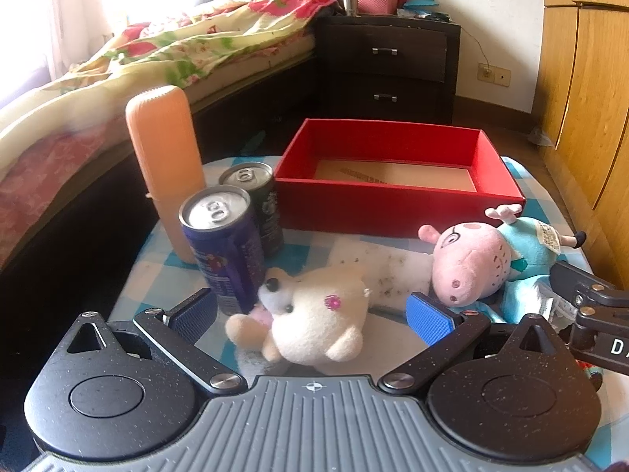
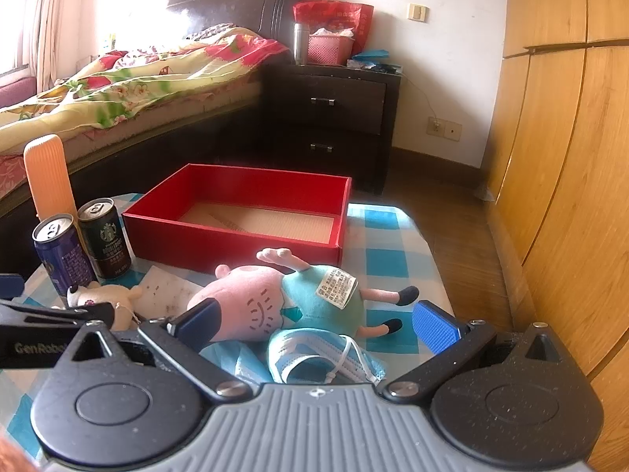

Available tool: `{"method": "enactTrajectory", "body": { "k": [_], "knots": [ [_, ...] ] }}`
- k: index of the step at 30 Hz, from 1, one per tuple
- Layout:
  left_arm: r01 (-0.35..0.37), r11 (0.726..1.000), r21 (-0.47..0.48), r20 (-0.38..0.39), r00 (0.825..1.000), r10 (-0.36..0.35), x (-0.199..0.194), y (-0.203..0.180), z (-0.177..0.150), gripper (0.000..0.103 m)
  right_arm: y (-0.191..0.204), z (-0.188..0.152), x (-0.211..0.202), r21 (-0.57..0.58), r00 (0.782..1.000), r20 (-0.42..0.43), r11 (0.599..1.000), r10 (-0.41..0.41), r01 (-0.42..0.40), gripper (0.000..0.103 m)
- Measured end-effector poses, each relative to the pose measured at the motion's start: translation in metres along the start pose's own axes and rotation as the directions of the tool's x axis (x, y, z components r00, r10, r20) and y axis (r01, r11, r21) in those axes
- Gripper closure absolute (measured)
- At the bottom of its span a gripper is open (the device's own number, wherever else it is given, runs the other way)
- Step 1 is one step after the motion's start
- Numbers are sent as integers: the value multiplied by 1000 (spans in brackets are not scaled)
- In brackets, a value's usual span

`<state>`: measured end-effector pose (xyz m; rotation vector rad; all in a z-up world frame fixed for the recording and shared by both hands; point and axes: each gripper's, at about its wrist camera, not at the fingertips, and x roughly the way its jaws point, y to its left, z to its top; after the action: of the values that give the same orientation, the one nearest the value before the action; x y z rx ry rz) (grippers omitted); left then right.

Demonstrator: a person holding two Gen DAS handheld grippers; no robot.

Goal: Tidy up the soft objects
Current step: 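Move the right tool to the light green towel while the left tool approaches the grey towel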

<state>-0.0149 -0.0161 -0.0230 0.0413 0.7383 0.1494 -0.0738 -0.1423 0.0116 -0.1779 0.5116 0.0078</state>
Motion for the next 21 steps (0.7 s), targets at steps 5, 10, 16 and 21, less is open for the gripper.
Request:
{"method": "enactTrajectory", "body": {
  "k": [5, 10, 16, 21],
  "knots": [
    [-15, 1000, 5, -24, 1000, 15, -1, 11, -8, 5, 0, -5, -2, -18, 1000, -18, 1000, 5, -5, 18],
    [-13, 1000, 20, -62, 998, 14, -1, 19, -16, 5, 0, -9, -6, -28, 999, -32, 1000, 11, -12, 18],
    [21, 999, 34, -119, 993, -17, 1, 26, -16, 5, 3, -15, -5, -55, 997, -76, 998, 28, -32, 18],
    [12, 997, 81, -158, 987, 1, 1, 21, -19, 5, 6, -17, -2, -71, 988, -142, 995, 53, -64, 18]
  ]
}}
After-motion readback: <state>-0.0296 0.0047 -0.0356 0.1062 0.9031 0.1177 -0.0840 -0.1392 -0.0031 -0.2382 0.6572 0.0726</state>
